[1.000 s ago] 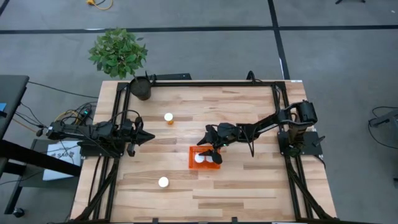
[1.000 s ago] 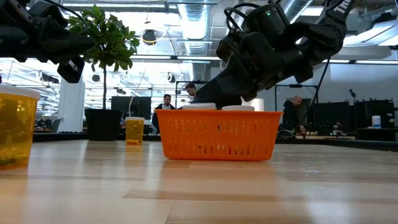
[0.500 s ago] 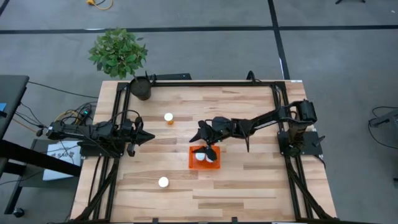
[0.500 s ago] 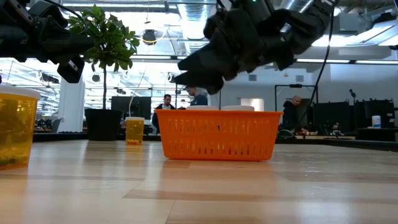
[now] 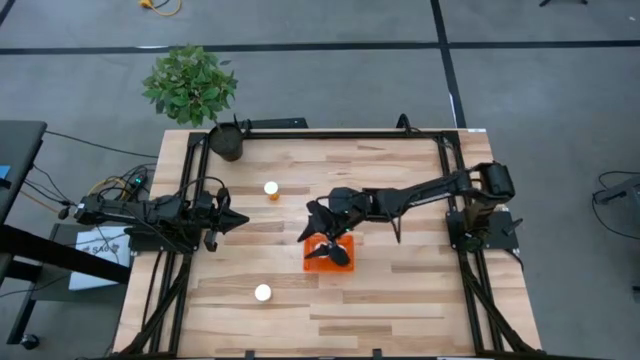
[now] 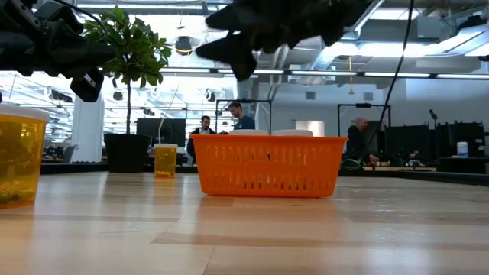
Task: Pick and place pill bottles into a basket
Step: Put the orange pill bottle into the orange bin
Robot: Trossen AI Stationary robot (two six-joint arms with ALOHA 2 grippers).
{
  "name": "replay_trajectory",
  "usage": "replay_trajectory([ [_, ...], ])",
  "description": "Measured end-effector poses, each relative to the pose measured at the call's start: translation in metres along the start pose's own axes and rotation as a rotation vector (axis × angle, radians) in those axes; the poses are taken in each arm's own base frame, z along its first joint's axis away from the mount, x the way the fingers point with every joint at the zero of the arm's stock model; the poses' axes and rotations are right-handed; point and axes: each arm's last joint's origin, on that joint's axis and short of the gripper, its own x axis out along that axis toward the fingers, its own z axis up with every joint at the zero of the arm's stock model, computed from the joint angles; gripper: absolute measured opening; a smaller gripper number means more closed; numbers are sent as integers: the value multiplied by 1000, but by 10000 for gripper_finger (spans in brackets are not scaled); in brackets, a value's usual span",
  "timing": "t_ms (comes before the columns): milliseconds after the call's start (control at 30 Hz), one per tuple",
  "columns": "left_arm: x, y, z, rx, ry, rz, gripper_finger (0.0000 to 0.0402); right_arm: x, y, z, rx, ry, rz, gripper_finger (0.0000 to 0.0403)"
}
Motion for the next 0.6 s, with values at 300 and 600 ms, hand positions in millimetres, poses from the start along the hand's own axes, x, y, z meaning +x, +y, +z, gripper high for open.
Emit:
replay_trajectory([
  [300,0,0,0,0,0,0,0,-20,35,20,36,22,-125,220],
  [600,0,0,0,0,0,0,0,-46,81,34,137,42,-198,204],
])
